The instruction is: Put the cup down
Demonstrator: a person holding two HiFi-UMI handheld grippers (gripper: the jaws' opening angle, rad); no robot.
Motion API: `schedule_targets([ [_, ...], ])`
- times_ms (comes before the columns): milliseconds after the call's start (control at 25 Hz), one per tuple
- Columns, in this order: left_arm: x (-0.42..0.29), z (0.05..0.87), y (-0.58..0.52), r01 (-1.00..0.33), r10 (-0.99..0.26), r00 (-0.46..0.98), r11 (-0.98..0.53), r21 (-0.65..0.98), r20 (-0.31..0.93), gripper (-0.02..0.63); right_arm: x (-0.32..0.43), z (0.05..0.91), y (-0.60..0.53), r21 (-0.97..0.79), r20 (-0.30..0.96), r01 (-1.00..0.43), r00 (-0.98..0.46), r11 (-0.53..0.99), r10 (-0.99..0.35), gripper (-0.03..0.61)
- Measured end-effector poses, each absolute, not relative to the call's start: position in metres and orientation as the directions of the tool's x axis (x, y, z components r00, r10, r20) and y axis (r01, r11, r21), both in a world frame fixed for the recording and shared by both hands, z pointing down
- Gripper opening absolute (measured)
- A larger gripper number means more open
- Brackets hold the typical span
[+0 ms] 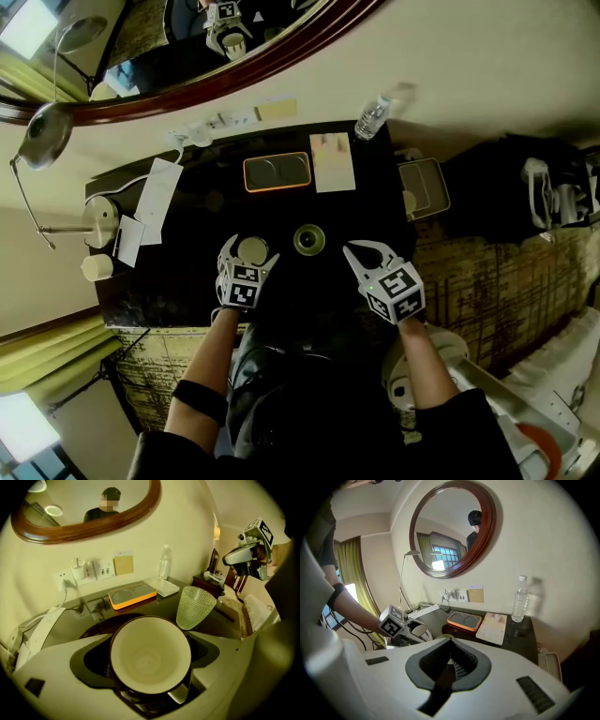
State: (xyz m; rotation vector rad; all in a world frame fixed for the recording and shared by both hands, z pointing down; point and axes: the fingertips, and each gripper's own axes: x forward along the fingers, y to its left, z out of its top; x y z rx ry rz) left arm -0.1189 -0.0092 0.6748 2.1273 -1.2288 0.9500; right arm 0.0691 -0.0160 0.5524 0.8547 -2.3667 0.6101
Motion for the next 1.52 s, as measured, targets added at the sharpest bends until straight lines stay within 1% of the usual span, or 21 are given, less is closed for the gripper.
schedule_targets([
  [120, -0.124, 0.667, -0.012, -0.879, -0.54, 0.351, -0.472, 0.07, 0.765, 0.479, 0.067, 0.553, -0.018, -0.227, 0.623, -0.683, -0.649, 0.694, -0.436, 0.003],
  [480, -0.133, 0.62, 0.002, -0.866, -0.565, 0.361, -0.499, 0.041, 0.742, 0.479, 0.067, 0.55, -0.023, -0.227, 0.611, -0.695, -0.647, 0.683, -0.456, 0.002],
  [640, -0.135, 0.581, 0.006, -0.866, -0.613, 0.383, -0.498, 0.039, 0.691, 0.477, 0.064, 0.54, -0.026, -0.223, 0.597, -0.699, -0.649, 0.68, -0.472, 0.002],
  [760, -0.142, 0.545, 0.007, -0.888, -0.67, 0.374, -0.457, 0.04, 0.641, 0.476, 0.06, 0.53, -0.024, -0.223, 0.584, -0.707, -0.648, 0.671, -0.489, 0.003],
  [840, -0.145, 0.53, 0.009, -0.881, -0.683, 0.405, -0.47, 0.059, 0.607, 0.463, 0.057, 0.524, -0.023, -0.222, 0.576, -0.711, -0.648, 0.667, -0.499, 0.003],
  [880, -0.147, 0.524, 0.01, -0.875, -0.688, 0.421, -0.479, 0.066, 0.591, 0.422, 0.055, 0.522, -0.022, -0.22, 0.574, -0.712, -0.647, 0.667, -0.502, 0.002],
  [960, -0.151, 0.512, 0.012, -0.871, -0.701, 0.437, -0.486, 0.072, 0.564, 0.377, 0.052, 0.519, -0.02, -0.215, 0.574, -0.712, -0.646, 0.669, -0.503, 0.003],
  [1040, -0.155, 0.501, 0.016, -0.871, -0.714, 0.445, -0.486, 0.074, 0.54, 0.3, 0.05, 0.516, -0.018, -0.211, 0.572, -0.712, -0.646, 0.67, -0.506, 0.003],
  [1080, -0.158, 0.497, 0.017, -0.872, -0.722, 0.446, -0.484, 0.075, 0.529, 0.25, 0.05, 0.513, -0.017, -0.21, 0.57, -0.713, -0.645, 0.669, -0.509, 0.003],
  [1160, -0.166, 0.489, 0.02, -0.882, -0.744, 0.438, -0.463, 0.082, 0.504, 0.094, 0.049, 0.506, -0.015, -0.212, 0.561, -0.719, -0.645, 0.662, -0.52, 0.002],
  [1240, -0.176, 0.482, 0.022, -0.893, -0.763, 0.431, -0.438, 0.104, 0.482, 0.006, 0.046, 0.497, -0.014, -0.213, 0.546, -0.721, -0.647, 0.659, -0.532, 0.003],
  [1280, -0.179, 0.479, 0.023, -0.894, -0.767, 0.434, -0.433, 0.118, 0.473, -0.014, 0.045, 0.494, -0.013, -0.21, 0.542, -0.721, -0.648, 0.661, -0.535, 0.003],
  [1520, -0.187, 0.459, 0.028, -0.884, -0.771, 0.46, -0.446, 0.143, 0.44, -0.015, 0.047, 0.494, -0.004, -0.171, 0.562, -0.714, -0.637, 0.679, -0.528, 0.003],
])
